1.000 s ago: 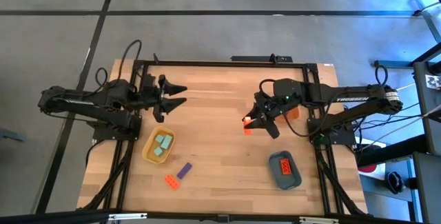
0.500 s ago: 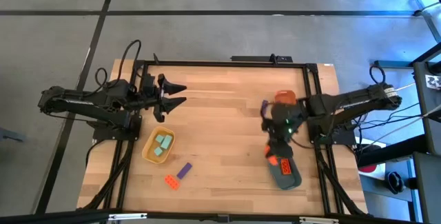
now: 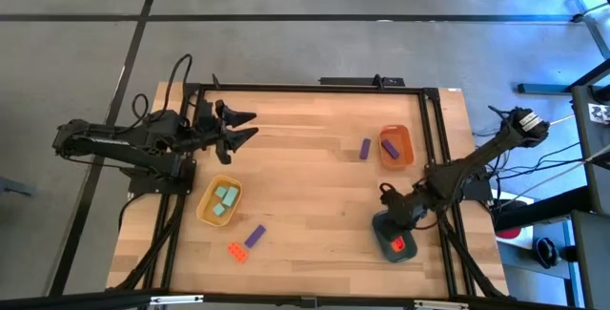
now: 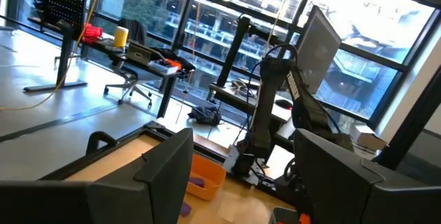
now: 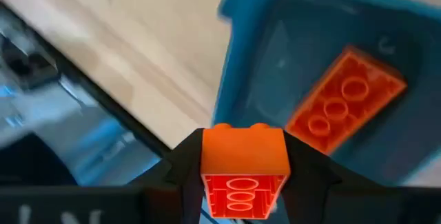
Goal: Sort & place blocks by color
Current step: Put the top orange game piece into the blue bin, then put the top purple block into the orange bin
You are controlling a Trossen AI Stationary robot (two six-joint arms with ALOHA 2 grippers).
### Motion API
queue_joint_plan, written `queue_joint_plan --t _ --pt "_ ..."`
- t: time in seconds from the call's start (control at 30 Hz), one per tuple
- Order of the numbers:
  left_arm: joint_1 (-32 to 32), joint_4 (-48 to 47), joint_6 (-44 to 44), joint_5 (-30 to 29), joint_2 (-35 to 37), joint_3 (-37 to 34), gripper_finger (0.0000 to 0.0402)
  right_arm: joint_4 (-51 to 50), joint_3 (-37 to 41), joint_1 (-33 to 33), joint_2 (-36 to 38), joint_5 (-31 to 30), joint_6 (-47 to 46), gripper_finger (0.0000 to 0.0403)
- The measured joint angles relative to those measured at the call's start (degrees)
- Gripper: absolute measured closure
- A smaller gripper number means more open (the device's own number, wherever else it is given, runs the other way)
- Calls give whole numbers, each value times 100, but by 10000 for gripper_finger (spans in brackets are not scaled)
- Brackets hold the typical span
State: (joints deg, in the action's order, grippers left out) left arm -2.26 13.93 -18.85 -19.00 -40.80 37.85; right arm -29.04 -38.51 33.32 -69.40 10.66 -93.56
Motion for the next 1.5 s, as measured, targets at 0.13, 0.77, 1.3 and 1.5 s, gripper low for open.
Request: queue_joint_plan --t 0.13,0.77,1.3,1.5 --pt "-2 -21 1 0 0 0 159 155 195 0 2 -372 -563 260" --pt "0 -63 2 -6 0 2 159 272 221 0 -690 -760 -992 260" --pt "0 -66 0 -4 -2 2 159 139 167 -2 -528 205 -350 141" --pt "0 -62 0 -4 0 2 159 -212 -362 -26 268 -97 682 138"
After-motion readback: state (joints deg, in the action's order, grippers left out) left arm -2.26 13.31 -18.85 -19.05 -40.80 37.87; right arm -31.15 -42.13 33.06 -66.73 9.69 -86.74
